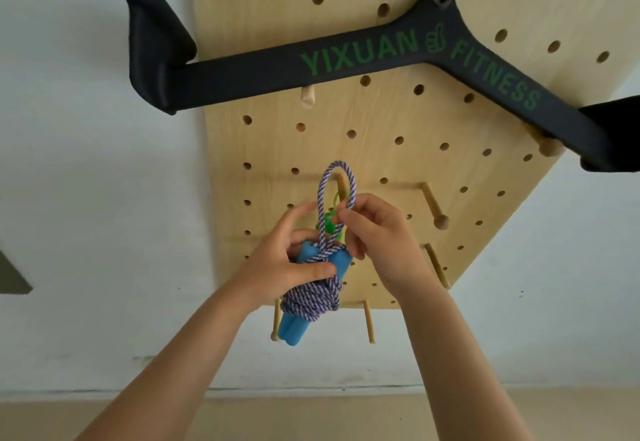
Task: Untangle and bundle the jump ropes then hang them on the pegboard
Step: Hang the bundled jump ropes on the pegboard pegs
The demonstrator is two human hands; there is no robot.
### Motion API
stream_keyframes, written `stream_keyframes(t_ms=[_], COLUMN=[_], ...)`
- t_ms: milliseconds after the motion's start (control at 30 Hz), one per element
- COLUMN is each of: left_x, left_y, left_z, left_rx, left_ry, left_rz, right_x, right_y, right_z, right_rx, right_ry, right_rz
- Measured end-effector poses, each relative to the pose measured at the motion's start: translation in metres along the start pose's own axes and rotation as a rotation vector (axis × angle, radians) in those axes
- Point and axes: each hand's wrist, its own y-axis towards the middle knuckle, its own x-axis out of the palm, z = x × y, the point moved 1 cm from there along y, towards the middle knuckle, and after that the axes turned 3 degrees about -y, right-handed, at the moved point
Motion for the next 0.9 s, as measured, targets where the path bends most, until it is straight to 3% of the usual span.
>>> stream_keyframes(t_ms=[133,233,567,900], left_x=[-0.001,0.001,0.003,0.006], left_y=[0.007,0.014,0.043,0.084], left_z=[0.005,0.014,0.006,-0.006], left_rx=[-0.040,0.033,-0.031,-0.103], left_ry=[0.014,-0.006,0.080,-0.048], left_rz=[0.028,0.069,0.255,0.358], right_x=[-0.002,-0.006,-0.028,-0.026], right_y=[-0.003,-0.006,0.017,0.052], right_z=[0.001,0.007,0.034,0.050], right_rx=[-0.067,-0.084,-0.042,0.106], right_ry=[0.030,-0.021,-0.291,-0.164], right_rz=[-0.103,-0.137,0.121,0.081])
